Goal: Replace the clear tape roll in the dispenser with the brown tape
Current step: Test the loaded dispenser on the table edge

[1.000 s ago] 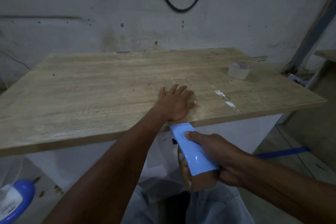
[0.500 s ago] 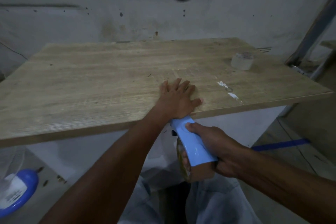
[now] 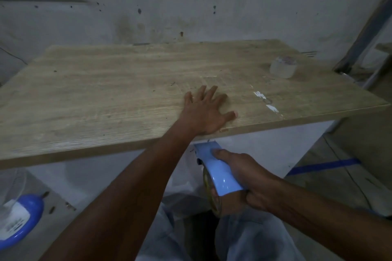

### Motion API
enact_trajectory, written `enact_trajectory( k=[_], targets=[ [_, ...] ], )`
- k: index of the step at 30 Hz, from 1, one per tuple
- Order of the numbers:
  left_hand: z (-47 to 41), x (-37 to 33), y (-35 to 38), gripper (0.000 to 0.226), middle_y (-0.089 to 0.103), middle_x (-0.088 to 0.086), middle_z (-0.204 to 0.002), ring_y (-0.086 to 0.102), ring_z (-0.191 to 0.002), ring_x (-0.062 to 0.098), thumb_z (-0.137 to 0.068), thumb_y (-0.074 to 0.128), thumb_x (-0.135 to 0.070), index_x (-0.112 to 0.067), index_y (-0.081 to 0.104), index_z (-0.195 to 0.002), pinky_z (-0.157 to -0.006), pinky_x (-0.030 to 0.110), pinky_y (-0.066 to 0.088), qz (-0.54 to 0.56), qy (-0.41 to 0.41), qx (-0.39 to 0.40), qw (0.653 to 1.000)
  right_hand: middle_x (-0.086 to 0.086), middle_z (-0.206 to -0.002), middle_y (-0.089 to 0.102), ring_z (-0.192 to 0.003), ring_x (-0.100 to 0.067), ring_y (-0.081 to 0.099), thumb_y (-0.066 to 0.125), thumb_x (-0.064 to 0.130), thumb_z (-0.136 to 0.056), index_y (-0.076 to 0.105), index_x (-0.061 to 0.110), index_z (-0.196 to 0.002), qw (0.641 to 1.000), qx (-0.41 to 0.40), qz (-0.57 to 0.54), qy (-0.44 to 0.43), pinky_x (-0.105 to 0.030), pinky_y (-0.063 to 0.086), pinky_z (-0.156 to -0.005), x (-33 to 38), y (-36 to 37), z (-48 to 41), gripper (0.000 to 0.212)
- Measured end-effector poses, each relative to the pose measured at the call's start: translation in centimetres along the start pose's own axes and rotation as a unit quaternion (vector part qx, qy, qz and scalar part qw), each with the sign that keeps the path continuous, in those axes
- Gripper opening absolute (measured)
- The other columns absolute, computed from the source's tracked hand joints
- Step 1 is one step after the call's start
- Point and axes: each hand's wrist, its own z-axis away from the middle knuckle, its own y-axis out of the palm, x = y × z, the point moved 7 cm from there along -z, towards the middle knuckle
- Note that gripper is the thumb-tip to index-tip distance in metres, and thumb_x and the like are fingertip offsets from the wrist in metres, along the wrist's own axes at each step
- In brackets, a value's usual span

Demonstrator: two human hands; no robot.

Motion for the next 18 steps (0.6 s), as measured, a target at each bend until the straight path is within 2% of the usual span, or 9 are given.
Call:
enact_trajectory(
  k=[2, 4, 8, 13, 18],
  targets=[
    [-0.4, 0.4, -0.2, 0.088, 0.0, -0.003, -0.168, -0.009, -0.153, 0.023, -0.082, 0.023, -0.084, -0.035, 0.017, -0.155, -0.118, 0.062, -0.003, 0.002, -0.016, 0.007, 1.0, -0.018, -0.078, 0.071, -0.06, -0.025, 0.067, 0.071, 0.033, -0.089, 0.067, -0.008, -0.108, 1.0, 0.005, -0.005, 0.003, -0.036, 0.058, -0.063, 0.0, -0.1, 0.1, 0.046],
    [-1.0, 1.0, -0.5, 0.087, -0.001, -0.002, -0.168, -0.01, -0.153, 0.024, -0.084, 0.024, -0.082, -0.034, 0.015, -0.156, -0.117, 0.062, -0.004, 0.006, -0.03, 0.008, 0.999, -0.016, -0.068, 0.07, -0.054, -0.025, 0.066, 0.07, 0.032, -0.089, 0.067, -0.008, -0.106, 1.0, 0.013, -0.022, 0.011, -0.033, 0.057, -0.053, 0.0, -0.2, 0.3, 0.044],
    [-2.0, 1.7, -0.8, 0.086, -0.001, 0.0, -0.168, -0.01, -0.153, 0.026, -0.085, 0.024, -0.08, -0.033, 0.014, -0.156, -0.117, 0.063, -0.005, 0.008, -0.05, 0.016, 0.999, -0.015, -0.068, 0.071, -0.057, -0.026, 0.067, 0.07, 0.035, -0.088, 0.067, -0.005, -0.106, 0.999, 0.03, -0.031, 0.01, -0.034, 0.057, -0.055, 0.2, -0.2, 1.0, 0.044],
    [-2.1, 1.9, -1.0, 0.087, 0.0, 0.001, -0.168, -0.009, -0.153, 0.026, -0.085, 0.024, -0.081, -0.032, 0.014, -0.157, -0.117, 0.063, -0.006, -0.001, -0.059, 0.008, 0.998, -0.02, -0.057, 0.065, -0.041, -0.026, 0.062, 0.065, 0.029, -0.093, 0.064, -0.01, -0.095, 0.996, 0.06, -0.062, 0.019, -0.028, 0.052, -0.039, 0.9, 0.2, 2.3, 0.039],
    [-1.9, 2.2, -1.0, 0.087, 0.004, 0.001, -0.168, -0.006, -0.153, 0.026, -0.085, 0.027, -0.079, -0.031, 0.017, -0.156, -0.117, 0.063, -0.005, 0.021, -0.081, -0.017, 0.996, -0.021, -0.063, 0.066, -0.047, -0.029, 0.063, 0.061, 0.029, -0.093, 0.064, -0.009, -0.097, 0.993, 0.089, -0.073, 0.037, -0.033, 0.055, -0.048, 1.2, 0.3, 3.1, 0.038]
  ],
)
